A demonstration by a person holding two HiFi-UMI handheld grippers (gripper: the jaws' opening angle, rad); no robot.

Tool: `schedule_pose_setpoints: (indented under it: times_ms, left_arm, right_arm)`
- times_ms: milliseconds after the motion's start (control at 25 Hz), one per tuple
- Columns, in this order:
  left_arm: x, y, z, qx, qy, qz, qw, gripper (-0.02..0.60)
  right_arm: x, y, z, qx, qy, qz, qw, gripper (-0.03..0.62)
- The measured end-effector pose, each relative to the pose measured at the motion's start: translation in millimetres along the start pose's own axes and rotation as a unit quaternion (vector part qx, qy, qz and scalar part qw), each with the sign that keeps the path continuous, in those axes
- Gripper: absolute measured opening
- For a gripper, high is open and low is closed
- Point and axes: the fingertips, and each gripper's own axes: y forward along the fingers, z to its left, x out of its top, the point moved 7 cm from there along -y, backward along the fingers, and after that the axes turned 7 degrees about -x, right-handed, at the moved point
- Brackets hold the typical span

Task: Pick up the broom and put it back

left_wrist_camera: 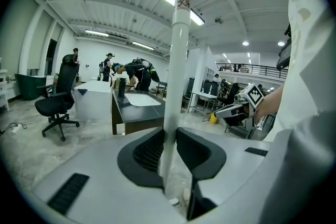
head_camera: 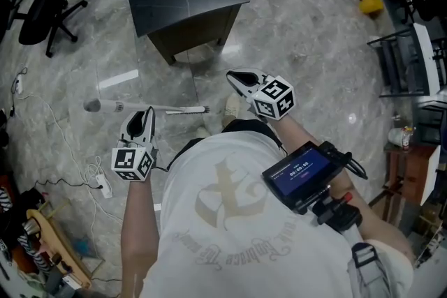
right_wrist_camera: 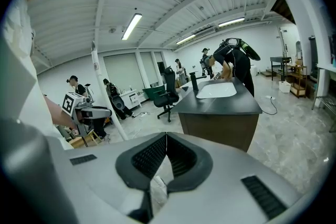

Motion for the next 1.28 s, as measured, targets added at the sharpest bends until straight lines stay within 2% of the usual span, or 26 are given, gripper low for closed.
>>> schedule_pose_setpoints:
  times_ms: [320, 920, 1280]
  left_arm:
    - [-16, -43, -4, 0.004, 0.007, -0.013, 0.9999, 0.084]
    - [-30, -45, 8, 0.016, -0.006, -0.004, 0.9998, 0.084]
    - [-38, -56, 13, 0.040, -0.020, 0.001, 0.9990, 0.084]
  right_arm:
    - [-9, 0, 41, 0.007, -0.010, 0.000, 1.000, 0.018]
    - [-2, -1, 39, -0.001, -0.019, 0.002, 1.000, 0.018]
    - [0, 1, 43, 0.011, -0.022, 0.008, 1.000, 0.018]
